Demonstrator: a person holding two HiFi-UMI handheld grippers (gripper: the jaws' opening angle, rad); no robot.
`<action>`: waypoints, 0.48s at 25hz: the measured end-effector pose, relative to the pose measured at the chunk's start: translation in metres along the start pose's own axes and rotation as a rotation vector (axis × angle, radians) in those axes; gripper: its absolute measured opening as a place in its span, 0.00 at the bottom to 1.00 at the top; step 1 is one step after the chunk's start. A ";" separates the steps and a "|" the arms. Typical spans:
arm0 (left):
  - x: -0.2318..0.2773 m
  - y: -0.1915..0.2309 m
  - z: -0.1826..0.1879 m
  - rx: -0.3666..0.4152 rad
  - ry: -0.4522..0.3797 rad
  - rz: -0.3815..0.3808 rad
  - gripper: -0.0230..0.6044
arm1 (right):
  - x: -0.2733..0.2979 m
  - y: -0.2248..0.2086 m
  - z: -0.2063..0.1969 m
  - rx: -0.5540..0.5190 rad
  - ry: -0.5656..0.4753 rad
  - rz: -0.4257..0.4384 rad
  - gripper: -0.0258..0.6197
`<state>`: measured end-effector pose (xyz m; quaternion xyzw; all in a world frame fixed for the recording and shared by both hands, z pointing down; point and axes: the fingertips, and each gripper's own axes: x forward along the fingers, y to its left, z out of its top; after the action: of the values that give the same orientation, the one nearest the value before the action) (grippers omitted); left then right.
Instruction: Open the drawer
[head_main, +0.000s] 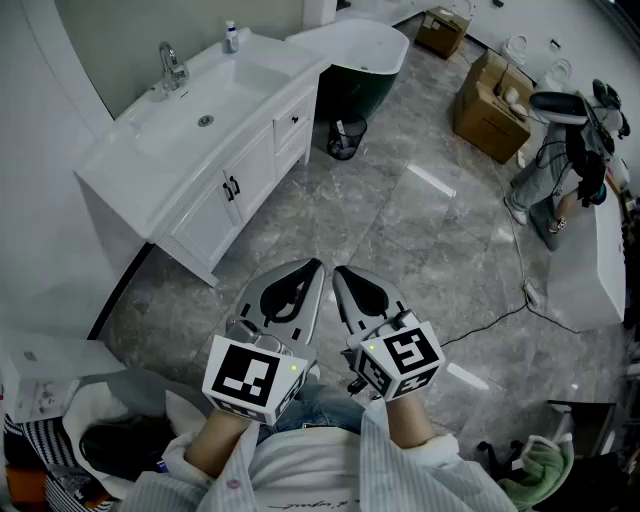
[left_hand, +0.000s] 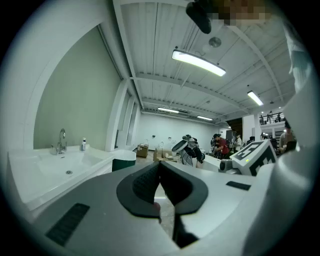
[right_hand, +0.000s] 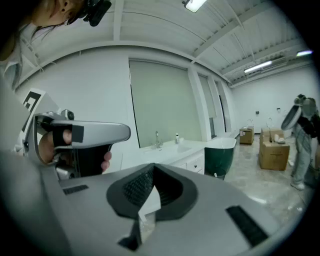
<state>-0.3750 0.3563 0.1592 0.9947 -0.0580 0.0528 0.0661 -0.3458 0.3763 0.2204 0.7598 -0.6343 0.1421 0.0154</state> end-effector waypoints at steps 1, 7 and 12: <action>0.001 -0.001 0.000 0.000 -0.002 -0.002 0.06 | 0.000 0.000 0.000 0.003 0.000 0.001 0.05; 0.004 -0.006 -0.001 0.002 0.000 -0.012 0.06 | -0.004 -0.003 -0.001 0.022 -0.011 -0.005 0.05; 0.008 -0.017 -0.003 0.005 -0.001 -0.022 0.06 | -0.012 -0.008 -0.004 0.023 -0.012 -0.011 0.05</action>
<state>-0.3655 0.3723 0.1608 0.9955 -0.0470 0.0518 0.0644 -0.3405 0.3905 0.2229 0.7642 -0.6285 0.1448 0.0038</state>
